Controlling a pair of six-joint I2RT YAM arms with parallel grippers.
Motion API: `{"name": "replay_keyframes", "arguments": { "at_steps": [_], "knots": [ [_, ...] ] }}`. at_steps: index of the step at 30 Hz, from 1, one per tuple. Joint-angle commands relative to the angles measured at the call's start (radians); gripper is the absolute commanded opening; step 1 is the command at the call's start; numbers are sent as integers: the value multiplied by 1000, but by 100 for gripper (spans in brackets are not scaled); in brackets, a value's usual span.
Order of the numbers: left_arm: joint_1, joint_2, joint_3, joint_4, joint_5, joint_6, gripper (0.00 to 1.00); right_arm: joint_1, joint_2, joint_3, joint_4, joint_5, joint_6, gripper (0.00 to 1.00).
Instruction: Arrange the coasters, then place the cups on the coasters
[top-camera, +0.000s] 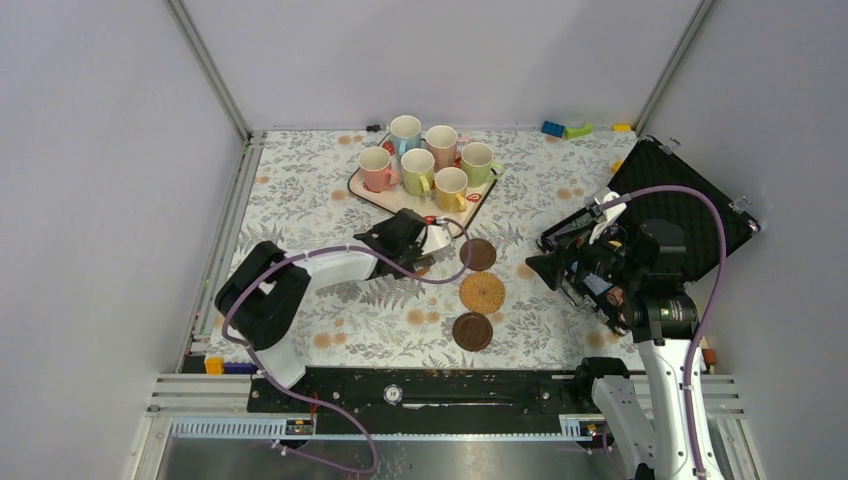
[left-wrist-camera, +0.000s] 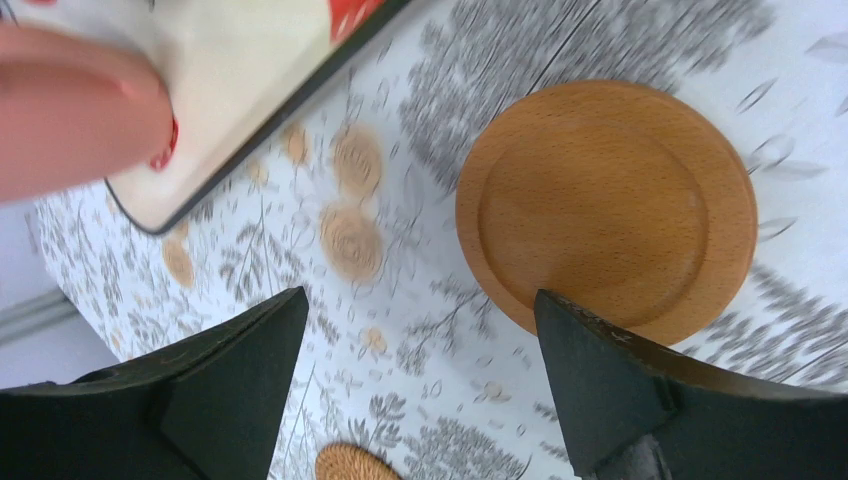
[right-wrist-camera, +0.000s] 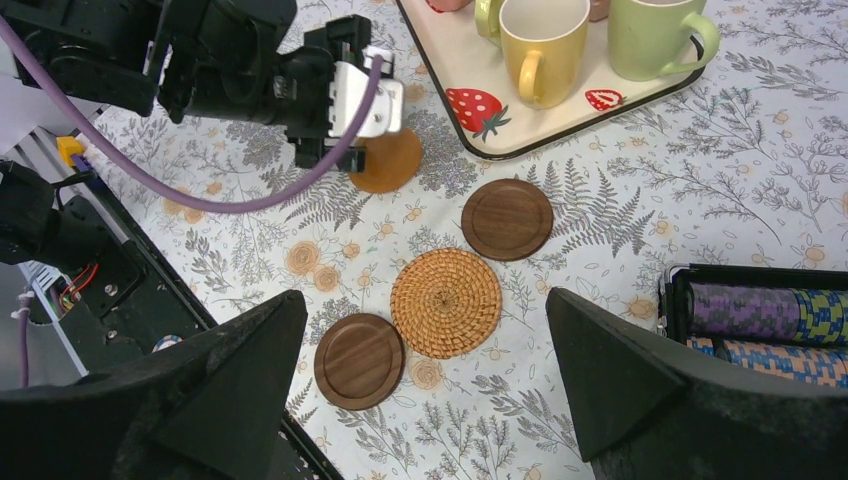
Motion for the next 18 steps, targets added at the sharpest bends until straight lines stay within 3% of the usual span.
{"name": "replay_keyframes", "arguments": {
  "at_steps": [1, 9, 18],
  "knots": [
    [61, -72, -118, -57, 18, 30, 86, -4, -3, 3, 38, -30, -4, 98],
    [156, -181, -227, -48, 25, 49, 84, -4, -5, 4, 37, -33, 0, 98],
    [256, -212, -237, -80, 46, 91, 81, -4, -3, 5, 37, -33, 2, 99]
  ]
}}
